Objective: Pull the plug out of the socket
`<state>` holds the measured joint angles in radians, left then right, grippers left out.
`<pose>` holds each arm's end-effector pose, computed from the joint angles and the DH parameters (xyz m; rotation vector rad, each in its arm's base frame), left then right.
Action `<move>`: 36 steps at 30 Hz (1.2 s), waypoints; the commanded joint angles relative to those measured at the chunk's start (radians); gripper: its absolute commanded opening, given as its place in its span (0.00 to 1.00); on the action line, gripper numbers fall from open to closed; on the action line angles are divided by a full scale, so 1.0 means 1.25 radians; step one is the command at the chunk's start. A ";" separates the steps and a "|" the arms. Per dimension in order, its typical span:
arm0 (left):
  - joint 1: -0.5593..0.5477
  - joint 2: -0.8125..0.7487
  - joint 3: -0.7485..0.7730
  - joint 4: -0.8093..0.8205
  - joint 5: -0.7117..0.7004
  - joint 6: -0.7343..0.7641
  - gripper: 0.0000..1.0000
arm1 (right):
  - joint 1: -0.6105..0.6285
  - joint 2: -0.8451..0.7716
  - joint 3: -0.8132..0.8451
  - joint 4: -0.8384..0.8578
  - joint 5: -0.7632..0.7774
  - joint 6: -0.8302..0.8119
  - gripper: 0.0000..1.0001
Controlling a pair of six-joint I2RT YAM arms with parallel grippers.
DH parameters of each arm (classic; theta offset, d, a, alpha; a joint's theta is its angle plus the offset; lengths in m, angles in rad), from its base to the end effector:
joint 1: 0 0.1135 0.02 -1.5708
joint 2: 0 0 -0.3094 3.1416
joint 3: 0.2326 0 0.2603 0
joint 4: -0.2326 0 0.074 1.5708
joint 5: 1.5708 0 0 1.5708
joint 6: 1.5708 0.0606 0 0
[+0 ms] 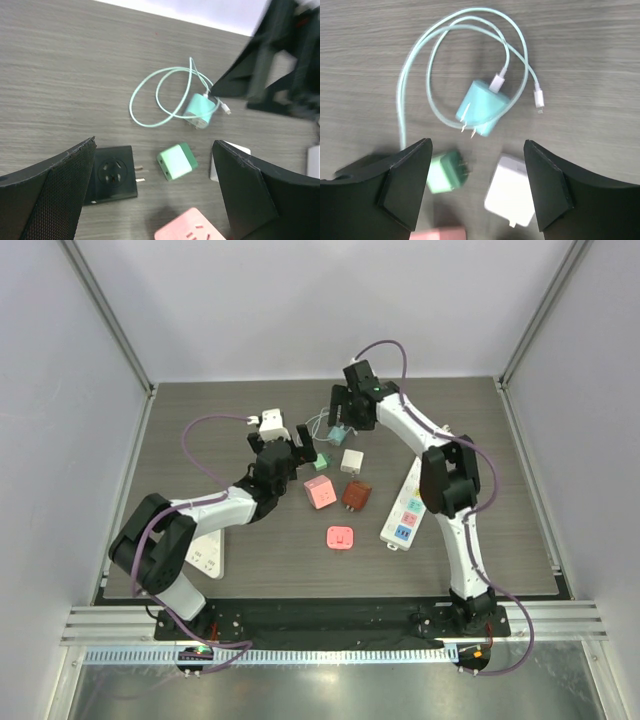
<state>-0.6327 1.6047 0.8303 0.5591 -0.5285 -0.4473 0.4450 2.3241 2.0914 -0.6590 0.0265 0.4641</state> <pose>0.3220 -0.1982 0.2615 -0.2146 1.7538 -0.3138 0.5210 0.2467 0.2344 0.0355 2.4966 0.3575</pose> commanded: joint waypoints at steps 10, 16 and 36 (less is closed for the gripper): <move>0.004 -0.265 -0.083 -0.220 0.247 -0.180 1.00 | 0.026 -0.589 -0.543 0.149 0.053 0.005 0.80; 0.007 -0.464 -0.188 -0.319 0.389 -0.226 1.00 | 0.028 -0.825 -0.866 0.279 0.004 0.095 0.84; 0.004 -1.286 -0.715 -0.354 0.570 -0.504 1.00 | 0.033 -1.630 -1.747 0.829 0.062 0.419 1.00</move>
<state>-0.6315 0.0097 0.0349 0.1967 0.1226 -1.0599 0.4816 0.3687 0.0299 0.3073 0.0036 0.9245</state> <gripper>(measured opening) 0.996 0.995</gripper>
